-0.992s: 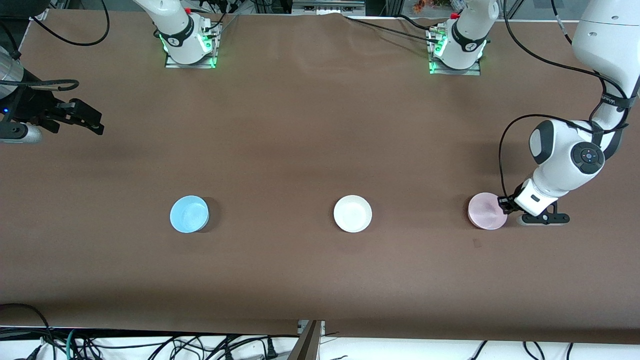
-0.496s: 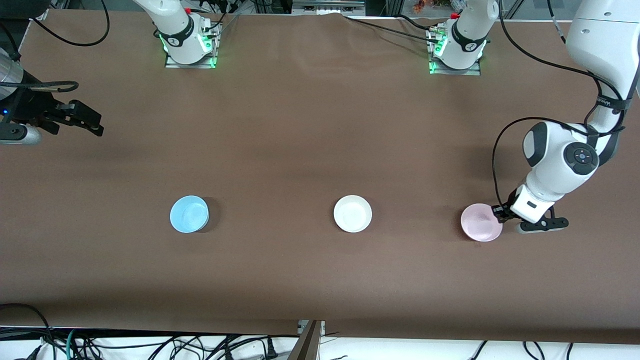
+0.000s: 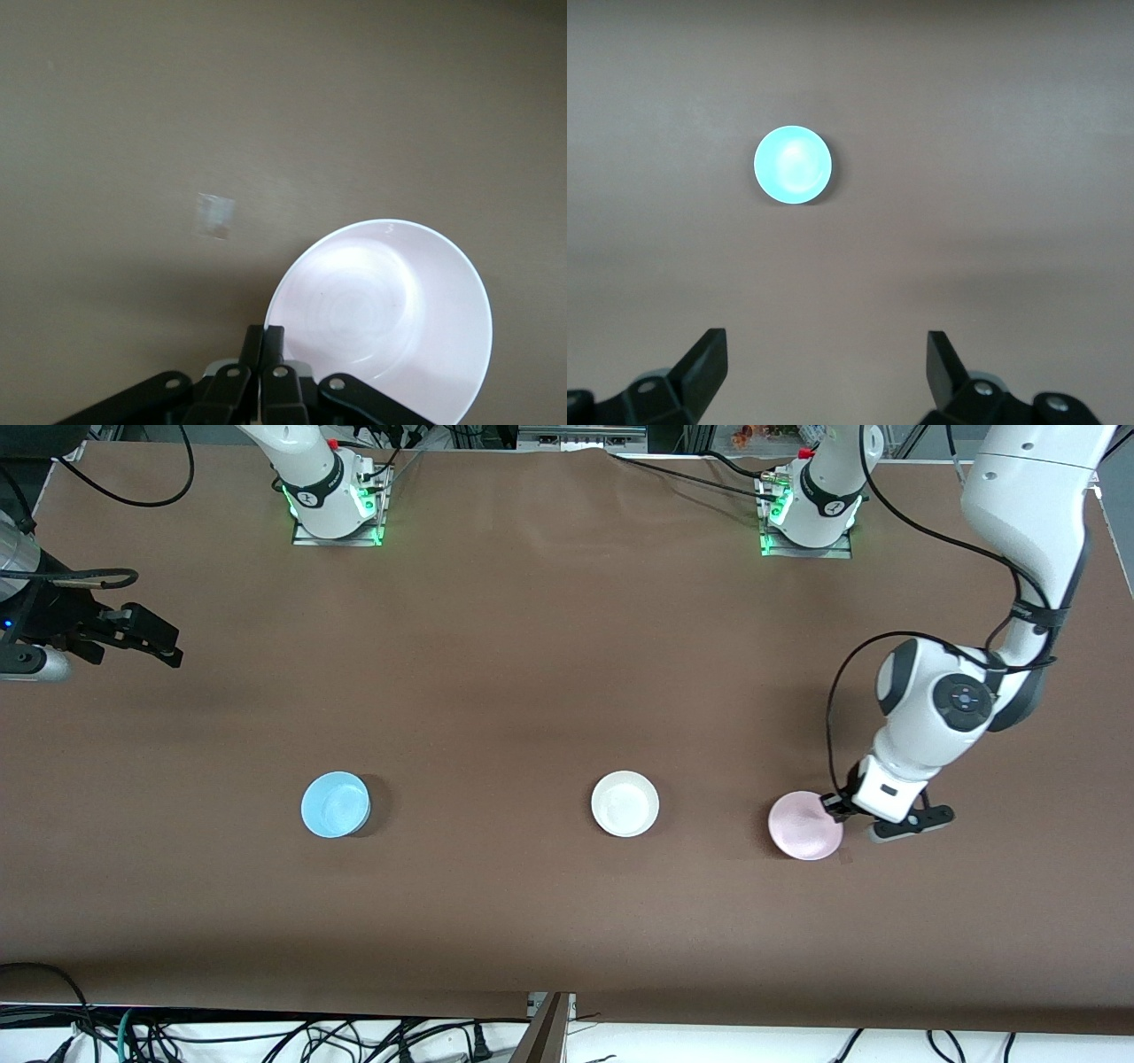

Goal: Stack pink and blue bowls on white bowl
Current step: 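Carry the pink bowl over the white one while the right gripper advances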

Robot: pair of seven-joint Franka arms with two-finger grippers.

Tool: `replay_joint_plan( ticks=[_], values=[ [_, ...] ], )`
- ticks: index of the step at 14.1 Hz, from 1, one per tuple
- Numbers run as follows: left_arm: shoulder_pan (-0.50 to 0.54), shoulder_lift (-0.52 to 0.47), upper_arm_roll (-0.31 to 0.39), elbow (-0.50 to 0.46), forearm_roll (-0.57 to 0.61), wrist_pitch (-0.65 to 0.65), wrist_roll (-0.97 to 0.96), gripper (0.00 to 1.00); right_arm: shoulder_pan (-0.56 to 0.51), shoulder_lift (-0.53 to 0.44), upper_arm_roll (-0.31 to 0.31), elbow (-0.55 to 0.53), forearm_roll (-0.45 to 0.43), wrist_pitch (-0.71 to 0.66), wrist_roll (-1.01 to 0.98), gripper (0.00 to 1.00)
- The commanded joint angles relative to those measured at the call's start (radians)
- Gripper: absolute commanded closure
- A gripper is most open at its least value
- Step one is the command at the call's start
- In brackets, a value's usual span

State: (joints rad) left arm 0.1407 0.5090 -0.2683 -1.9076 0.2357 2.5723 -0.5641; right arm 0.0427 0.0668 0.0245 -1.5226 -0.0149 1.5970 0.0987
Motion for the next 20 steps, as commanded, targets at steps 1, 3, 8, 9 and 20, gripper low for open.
replay_joint_plan(
  ticks=[1, 3, 8, 9, 20],
  values=[
    [-0.055, -0.017, 0.008, 0.009, 0.014, -0.018, -0.109, 1.0, -0.009, 0.01, 0.003, 0.022, 0.009, -0.006, -0.01, 0.01],
    [-0.079, -0.018, 0.001, 0.01, 0.014, -0.018, -0.167, 1.0, -0.011, 0.01, 0.003, 0.022, 0.007, -0.006, -0.01, 0.01],
    [-0.081, -0.02, -0.087, 0.022, 0.014, -0.018, -0.31, 1.0, -0.009, 0.019, 0.005, 0.022, 0.013, 0.001, 0.007, 0.01],
    [-0.081, -0.02, -0.098, 0.022, 0.014, -0.018, -0.328, 1.0, -0.01, 0.039, 0.003, 0.022, 0.019, 0.02, -0.008, 0.01],
    [-0.19, -0.015, -0.166, 0.033, 0.017, -0.035, -0.58, 1.0, 0.003, 0.279, 0.009, 0.019, 0.023, 0.083, -0.122, 0.01]
  ],
)
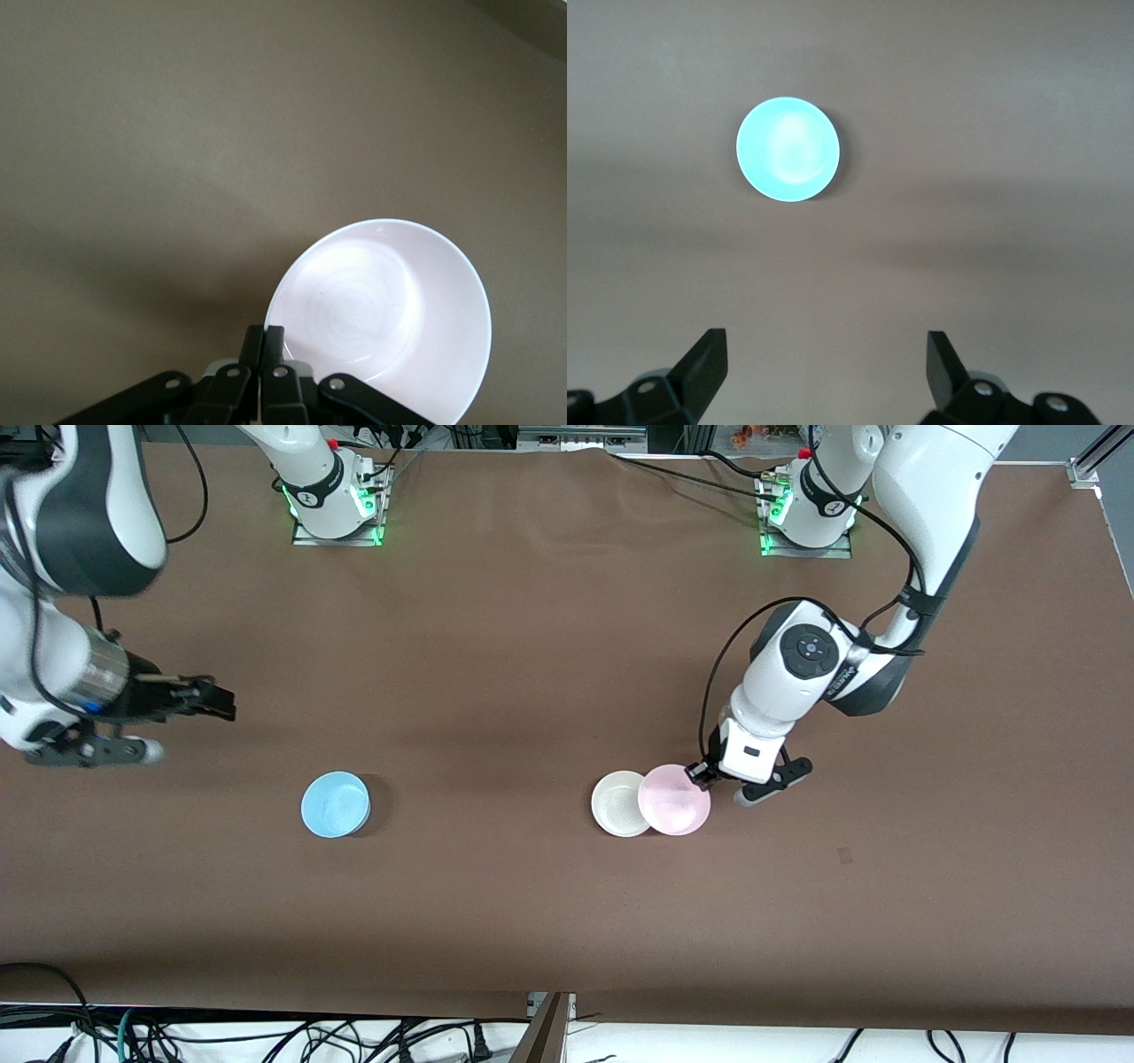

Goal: Stack pink and blue bowls on white bowl
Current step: 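Lower the pink bowl into the white bowl while the right gripper reaches blue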

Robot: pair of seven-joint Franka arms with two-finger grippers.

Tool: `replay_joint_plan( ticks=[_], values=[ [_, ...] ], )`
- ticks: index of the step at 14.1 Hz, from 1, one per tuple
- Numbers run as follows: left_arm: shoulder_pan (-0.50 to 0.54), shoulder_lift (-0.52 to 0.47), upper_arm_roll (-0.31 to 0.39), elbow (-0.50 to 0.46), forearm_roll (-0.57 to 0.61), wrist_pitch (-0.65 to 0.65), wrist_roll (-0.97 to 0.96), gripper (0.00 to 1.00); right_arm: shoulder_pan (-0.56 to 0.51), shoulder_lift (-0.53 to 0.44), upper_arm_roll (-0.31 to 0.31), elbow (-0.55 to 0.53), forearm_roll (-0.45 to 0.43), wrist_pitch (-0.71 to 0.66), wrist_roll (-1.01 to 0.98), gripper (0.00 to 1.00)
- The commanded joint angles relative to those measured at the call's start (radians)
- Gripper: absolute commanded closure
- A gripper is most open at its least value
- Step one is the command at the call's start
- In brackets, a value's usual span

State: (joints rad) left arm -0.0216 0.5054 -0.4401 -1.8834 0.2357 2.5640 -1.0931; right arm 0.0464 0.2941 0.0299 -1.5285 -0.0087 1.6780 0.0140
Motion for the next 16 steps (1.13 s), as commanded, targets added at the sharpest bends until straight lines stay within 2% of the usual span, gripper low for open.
replay_joint_plan(
  ticks=[1, 3, 6, 14, 16],
  values=[
    [-0.04, -0.01, 0.006, 0.009, 0.017, -0.027, -0.065, 1.0, -0.002, 0.094, 0.004, 0.027, 0.018, 0.031, -0.037, 0.01],
    [-0.063, -0.007, 0.006, 0.009, 0.017, -0.027, -0.088, 1.0, 0.0, 0.183, 0.004, 0.027, 0.018, 0.136, -0.037, 0.01],
    [-0.084, -0.002, 0.008, 0.01, 0.019, -0.027, -0.119, 1.0, 0.0, 0.262, 0.005, 0.024, 0.016, 0.287, -0.039, 0.01],
    [-0.121, 0.038, 0.012, 0.035, 0.028, -0.025, -0.169, 1.0, 0.006, 0.413, 0.007, 0.014, 0.018, 0.494, -0.037, 0.02],
    [-0.121, 0.061, 0.014, 0.067, 0.028, -0.025, -0.177, 1.0, 0.006, 0.422, 0.007, 0.005, 0.018, 0.509, -0.039, 0.06]
  ],
)
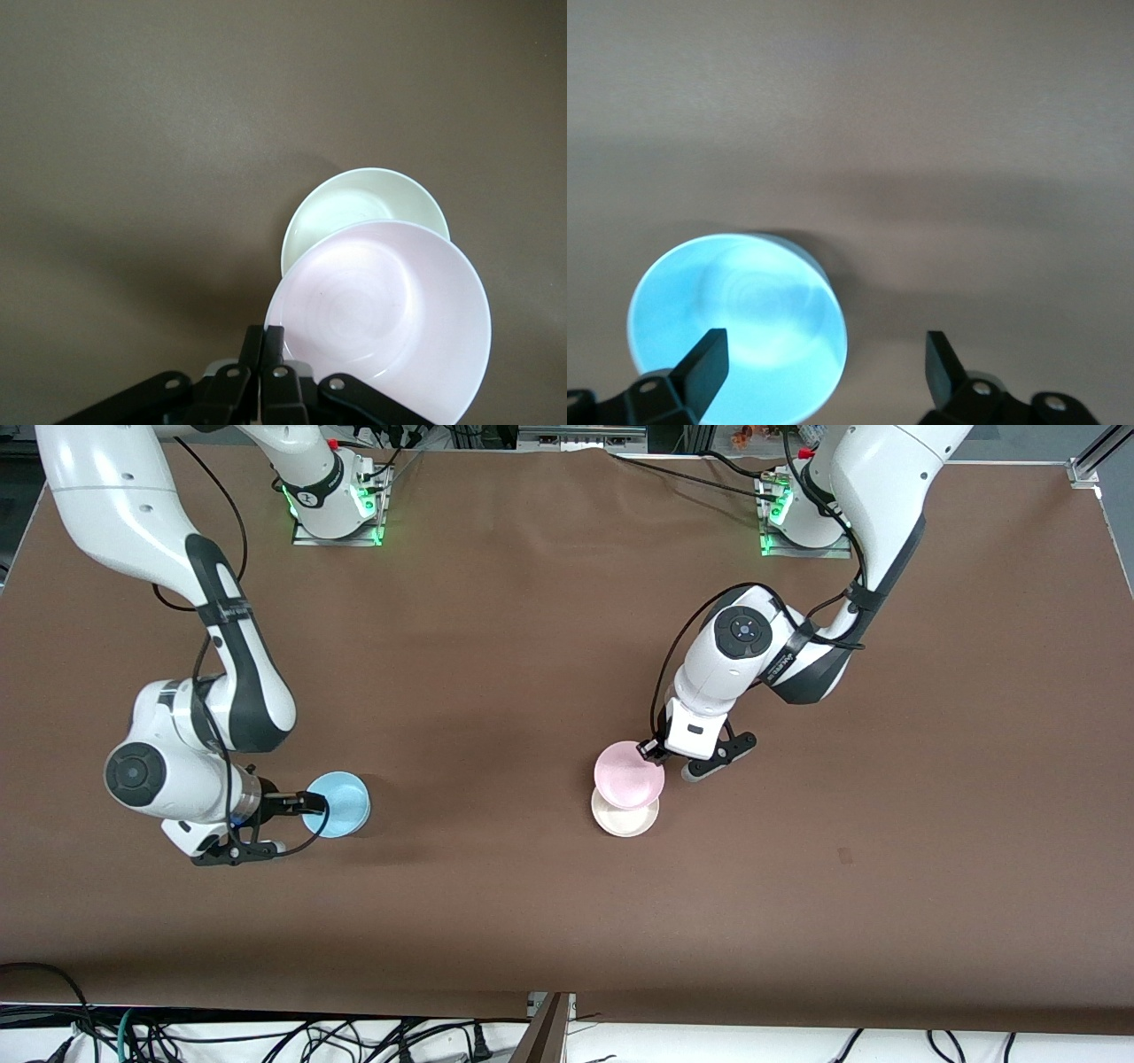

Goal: Stack pink and blue bowls on white bowl
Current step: 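Lower the pink bowl into the white bowl while the right gripper reaches blue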

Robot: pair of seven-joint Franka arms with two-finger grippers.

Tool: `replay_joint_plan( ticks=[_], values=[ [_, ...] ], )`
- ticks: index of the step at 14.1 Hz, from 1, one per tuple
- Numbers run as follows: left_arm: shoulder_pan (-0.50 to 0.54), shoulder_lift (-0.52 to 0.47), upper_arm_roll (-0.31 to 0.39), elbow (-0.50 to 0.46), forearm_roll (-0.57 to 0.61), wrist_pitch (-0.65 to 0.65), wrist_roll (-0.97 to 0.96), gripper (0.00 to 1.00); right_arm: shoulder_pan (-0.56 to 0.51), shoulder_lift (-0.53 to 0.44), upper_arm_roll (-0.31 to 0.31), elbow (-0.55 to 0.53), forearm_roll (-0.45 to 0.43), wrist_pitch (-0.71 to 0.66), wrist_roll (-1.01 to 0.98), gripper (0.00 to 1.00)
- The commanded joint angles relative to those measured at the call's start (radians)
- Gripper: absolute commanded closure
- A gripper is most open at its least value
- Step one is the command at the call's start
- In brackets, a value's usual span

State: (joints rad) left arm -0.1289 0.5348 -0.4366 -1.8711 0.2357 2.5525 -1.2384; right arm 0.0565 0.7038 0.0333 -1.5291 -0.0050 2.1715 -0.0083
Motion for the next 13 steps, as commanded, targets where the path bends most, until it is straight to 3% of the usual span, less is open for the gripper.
replay_joint_plan(
  ticks=[1, 6, 11, 13],
  values=[
    [-0.014, 0.043, 0.01, 0.073, 0.028, -0.014, -0.036, 1.0, -0.003, 0.014, 0.004, 0.006, 0.014, 0.016, -0.016, 0.1],
    [-0.014, 0.07, 0.015, 0.087, 0.031, -0.011, -0.038, 1.0, -0.011, 0.028, 0.004, -0.006, 0.016, 0.017, -0.018, 0.37],
    [-0.015, 0.086, 0.015, 0.101, 0.045, -0.011, -0.039, 1.0, -0.012, 0.031, 0.004, -0.023, 0.037, 0.028, -0.021, 0.42],
    [-0.023, 0.087, 0.022, 0.101, 0.045, -0.011, -0.044, 1.0, -0.012, 0.031, 0.004, -0.023, 0.039, 0.028, -0.019, 0.53]
  ],
)
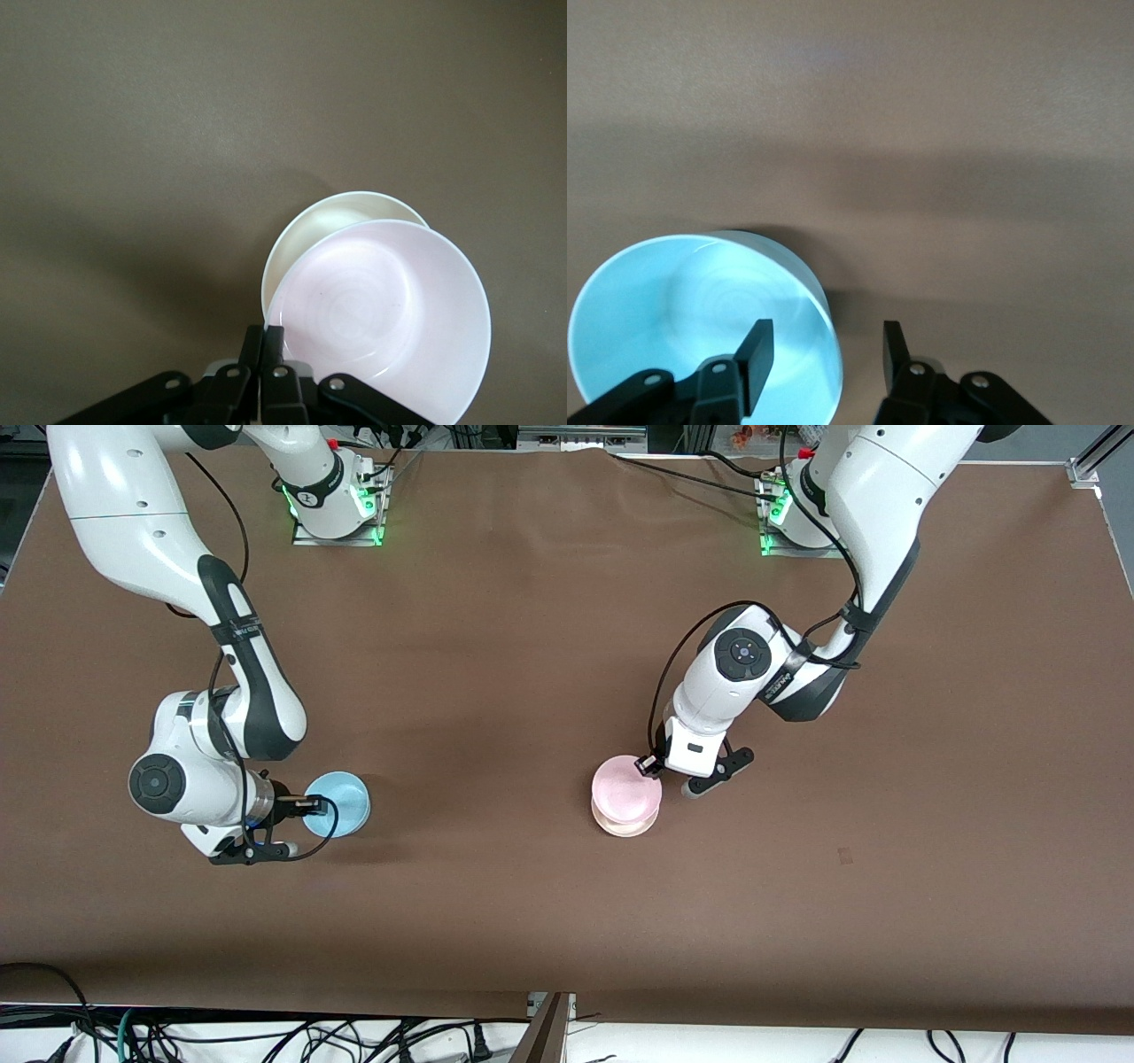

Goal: Stack pink and blue bowls on white bowl
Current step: 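Open the left gripper while the right gripper closes on the blue bowl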

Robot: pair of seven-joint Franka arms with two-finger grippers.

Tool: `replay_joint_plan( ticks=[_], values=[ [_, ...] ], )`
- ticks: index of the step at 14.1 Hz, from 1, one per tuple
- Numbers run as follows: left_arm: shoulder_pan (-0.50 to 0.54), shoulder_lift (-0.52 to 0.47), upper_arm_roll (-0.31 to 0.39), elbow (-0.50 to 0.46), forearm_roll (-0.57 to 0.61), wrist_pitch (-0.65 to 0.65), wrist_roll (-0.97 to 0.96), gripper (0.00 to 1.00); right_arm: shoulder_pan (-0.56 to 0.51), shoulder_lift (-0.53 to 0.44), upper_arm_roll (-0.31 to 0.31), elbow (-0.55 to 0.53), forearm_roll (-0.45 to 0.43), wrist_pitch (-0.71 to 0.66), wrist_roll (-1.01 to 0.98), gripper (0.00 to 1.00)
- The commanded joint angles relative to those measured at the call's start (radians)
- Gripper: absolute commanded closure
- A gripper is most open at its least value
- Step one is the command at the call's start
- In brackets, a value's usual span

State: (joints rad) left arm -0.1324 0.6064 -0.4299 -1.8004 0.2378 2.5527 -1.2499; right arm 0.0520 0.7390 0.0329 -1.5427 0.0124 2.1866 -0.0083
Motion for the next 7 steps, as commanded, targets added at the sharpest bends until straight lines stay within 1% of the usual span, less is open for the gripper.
replay_joint_plan(
  ticks=[1, 4, 7],
  values=[
    [-0.024, 0.019, 0.017, 0.032, 0.044, -0.011, -0.033, 1.0, -0.008, -0.004, 0.004, -0.01, 0.021, 0.012, -0.019, 0.59],
    [-0.026, 0.032, 0.025, 0.049, 0.044, -0.011, -0.033, 1.0, -0.009, -0.004, 0.005, -0.011, 0.021, 0.012, -0.018, 0.75],
    [-0.03, 0.033, 0.028, 0.049, 0.058, -0.011, -0.034, 1.0, -0.009, -0.004, 0.005, -0.011, 0.029, 0.012, -0.016, 0.8]
  ],
)
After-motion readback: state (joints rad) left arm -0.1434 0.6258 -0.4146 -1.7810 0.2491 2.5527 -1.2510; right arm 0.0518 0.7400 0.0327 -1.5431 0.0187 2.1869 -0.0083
